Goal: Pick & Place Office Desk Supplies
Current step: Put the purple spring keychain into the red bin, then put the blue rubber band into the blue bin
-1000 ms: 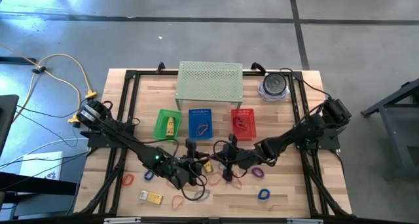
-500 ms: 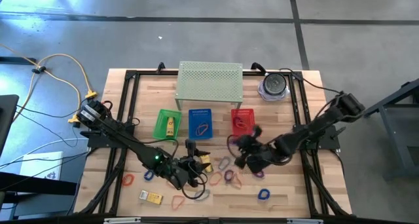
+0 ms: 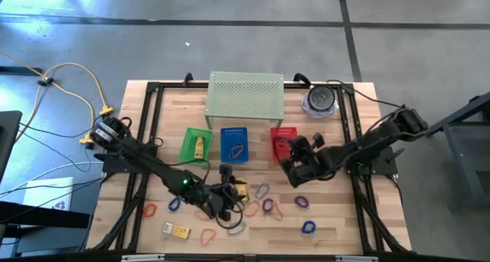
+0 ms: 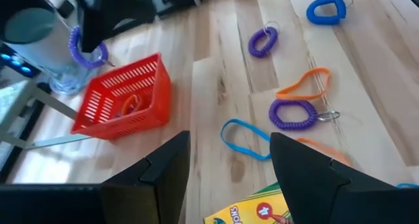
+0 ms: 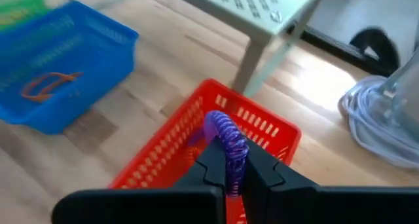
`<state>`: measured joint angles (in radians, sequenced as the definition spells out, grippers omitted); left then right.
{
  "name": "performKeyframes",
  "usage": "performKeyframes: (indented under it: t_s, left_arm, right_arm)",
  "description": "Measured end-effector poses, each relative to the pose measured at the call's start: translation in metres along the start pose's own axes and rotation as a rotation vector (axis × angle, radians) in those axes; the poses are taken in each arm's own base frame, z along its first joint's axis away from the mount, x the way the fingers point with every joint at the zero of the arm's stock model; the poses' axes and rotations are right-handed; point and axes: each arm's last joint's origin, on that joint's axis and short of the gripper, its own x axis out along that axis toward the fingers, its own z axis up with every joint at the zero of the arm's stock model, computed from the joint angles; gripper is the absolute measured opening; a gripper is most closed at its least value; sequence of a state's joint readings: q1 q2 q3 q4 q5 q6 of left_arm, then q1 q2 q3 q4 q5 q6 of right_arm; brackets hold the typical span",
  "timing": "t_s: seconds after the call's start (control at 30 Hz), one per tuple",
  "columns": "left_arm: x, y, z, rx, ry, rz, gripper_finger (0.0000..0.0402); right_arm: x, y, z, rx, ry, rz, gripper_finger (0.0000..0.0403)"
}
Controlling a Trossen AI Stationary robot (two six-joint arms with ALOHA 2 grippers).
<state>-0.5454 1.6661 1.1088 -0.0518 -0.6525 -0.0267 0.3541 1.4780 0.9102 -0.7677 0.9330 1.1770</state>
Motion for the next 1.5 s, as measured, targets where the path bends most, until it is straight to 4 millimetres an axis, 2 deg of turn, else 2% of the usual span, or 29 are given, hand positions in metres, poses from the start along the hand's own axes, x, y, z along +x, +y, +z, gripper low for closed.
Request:
performKeyframes:
  t_s: [0.27, 0.43, 0.63, 0.93, 1.13, 1.3, 1.5]
  left_arm:
    - [0.007, 0.007, -0.004, -0.106, 0.055, -0.091, 0.0201]
    - [0.006, 0.006, -0.004, -0.1, 0.054, -0.095, 0.0201]
    - [0.006, 0.006, -0.005, -0.095, 0.057, -0.095, 0.0201]
    - [0.007, 0.006, -0.008, -0.092, 0.065, -0.094, 0.0201]
    - [0.007, 0.006, -0.008, -0.112, 0.068, -0.093, 0.0201]
    - [0.007, 0.006, -0.01, -0.102, 0.083, -0.091, 0.0201]
    - [0.007, 0.006, -0.012, -0.099, 0.095, -0.089, 0.0201]
  right_arm:
    - [0.036, -0.011, -0.008, 0.029, 0.089, 0.002, 0.0011]
    - [0.049, -0.013, -0.008, 0.042, 0.093, 0.039, 0.0027]
    - [0.052, -0.013, -0.008, 0.066, 0.114, 0.057, 0.0073]
    - [0.052, -0.01, -0.005, 0.045, 0.086, 0.08, 0.0178]
    - [0.038, -0.011, 0.013, 0.021, 0.031, 0.193, 0.0193]
    - [0.008, -0.017, 0.03, 0.039, -0.061, 0.325, 0.0188]
    - [-0.025, -0.023, 0.037, 0.039, -0.128, 0.459, 0.0189]
